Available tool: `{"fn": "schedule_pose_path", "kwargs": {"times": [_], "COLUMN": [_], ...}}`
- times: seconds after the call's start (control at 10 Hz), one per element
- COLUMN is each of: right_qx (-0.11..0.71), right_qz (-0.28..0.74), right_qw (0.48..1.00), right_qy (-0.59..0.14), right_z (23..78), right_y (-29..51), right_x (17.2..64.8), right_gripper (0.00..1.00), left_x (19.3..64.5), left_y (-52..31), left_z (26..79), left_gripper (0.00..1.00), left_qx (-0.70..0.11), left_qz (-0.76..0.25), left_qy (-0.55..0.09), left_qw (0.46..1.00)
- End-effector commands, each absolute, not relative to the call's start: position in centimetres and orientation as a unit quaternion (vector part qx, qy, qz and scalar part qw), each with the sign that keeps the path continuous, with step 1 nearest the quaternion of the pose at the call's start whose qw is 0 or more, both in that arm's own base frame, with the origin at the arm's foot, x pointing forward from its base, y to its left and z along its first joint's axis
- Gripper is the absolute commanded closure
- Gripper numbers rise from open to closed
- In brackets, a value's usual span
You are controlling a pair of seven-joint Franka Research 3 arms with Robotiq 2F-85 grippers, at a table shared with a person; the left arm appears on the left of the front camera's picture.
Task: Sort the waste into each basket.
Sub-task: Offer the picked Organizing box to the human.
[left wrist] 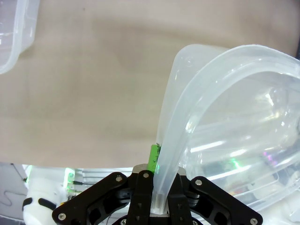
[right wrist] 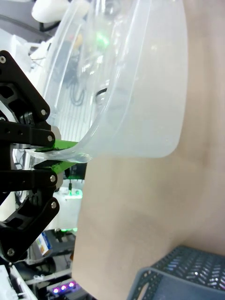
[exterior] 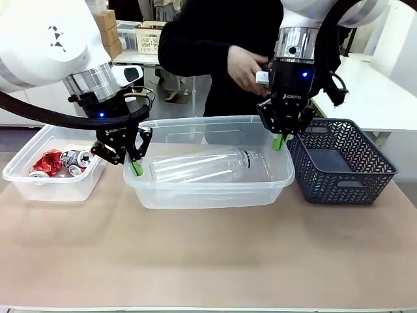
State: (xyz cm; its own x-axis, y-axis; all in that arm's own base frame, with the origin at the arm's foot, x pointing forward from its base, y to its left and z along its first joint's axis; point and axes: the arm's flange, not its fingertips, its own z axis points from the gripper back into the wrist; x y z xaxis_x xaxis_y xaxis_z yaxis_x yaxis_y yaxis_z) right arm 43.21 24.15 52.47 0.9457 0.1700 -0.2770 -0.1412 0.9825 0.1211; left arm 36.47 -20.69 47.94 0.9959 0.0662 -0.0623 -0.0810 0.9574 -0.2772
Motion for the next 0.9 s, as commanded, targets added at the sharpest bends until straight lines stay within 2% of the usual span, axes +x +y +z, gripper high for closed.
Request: {"fn": "schedule_pose_path", "kwargs": {"times": [0.0, 0.8], "right_qx": [0.053, 0.053], "right_qz": [0.073, 0.073], "right_qw": [0.985, 0.985], "right_qy": [0.150, 0.150], "right_z": [52.49, 52.49], "right_y": [23.68, 23.68], "right_x": [42.51, 42.51], "right_gripper": [1.00, 1.00], "left_x": [36.62, 36.62], "left_y": [-19.95, -19.95], "left_z": [47.95, 47.95], "left_gripper": [1.00, 1.00], "left_qx": [-0.144, -0.144], "left_qz": [0.047, 0.047], "left_qy": [0.019, 0.019], "left_qw": [0.988, 0.988]}}
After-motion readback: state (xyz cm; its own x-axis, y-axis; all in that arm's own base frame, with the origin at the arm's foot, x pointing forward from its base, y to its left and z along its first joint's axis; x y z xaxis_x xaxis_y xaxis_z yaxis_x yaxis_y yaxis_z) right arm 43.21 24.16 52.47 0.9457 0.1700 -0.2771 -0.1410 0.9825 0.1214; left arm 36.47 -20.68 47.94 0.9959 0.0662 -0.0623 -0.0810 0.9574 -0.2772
